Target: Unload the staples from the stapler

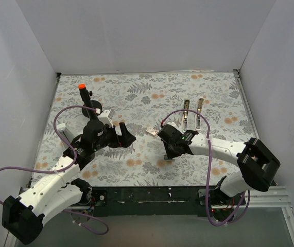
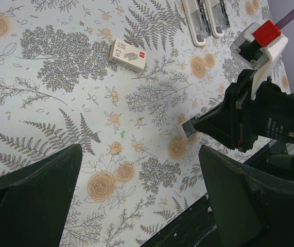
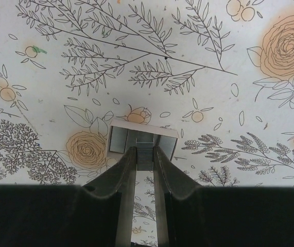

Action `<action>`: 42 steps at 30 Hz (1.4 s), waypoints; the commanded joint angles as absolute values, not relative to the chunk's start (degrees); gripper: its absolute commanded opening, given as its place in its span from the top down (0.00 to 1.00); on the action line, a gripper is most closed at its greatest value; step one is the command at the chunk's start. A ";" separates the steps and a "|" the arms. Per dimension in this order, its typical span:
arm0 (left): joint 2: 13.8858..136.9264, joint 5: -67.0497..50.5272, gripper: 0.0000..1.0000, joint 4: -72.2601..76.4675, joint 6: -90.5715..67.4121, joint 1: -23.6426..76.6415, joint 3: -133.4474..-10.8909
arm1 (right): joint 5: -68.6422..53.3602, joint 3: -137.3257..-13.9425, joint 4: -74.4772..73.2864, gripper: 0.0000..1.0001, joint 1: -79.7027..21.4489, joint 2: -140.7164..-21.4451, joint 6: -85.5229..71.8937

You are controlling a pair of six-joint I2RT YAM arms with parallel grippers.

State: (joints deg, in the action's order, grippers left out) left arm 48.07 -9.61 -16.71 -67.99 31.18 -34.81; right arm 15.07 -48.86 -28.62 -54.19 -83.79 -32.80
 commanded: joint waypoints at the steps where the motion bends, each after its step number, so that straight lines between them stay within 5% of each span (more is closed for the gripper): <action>1: 46.67 -9.58 0.02 -16.87 -67.94 30.76 -34.45 | 16.08 -48.08 -27.25 0.75 -54.49 -83.85 -32.96; 42: 46.23 -9.40 0.02 -16.88 -67.94 30.85 -34.45 | 17.05 -48.60 -26.46 0.71 -54.58 -84.73 -34.28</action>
State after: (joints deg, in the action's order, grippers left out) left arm 47.77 -9.61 -16.71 -67.99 31.18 -34.57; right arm 15.33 -47.90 -26.70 -54.19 -84.77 -33.17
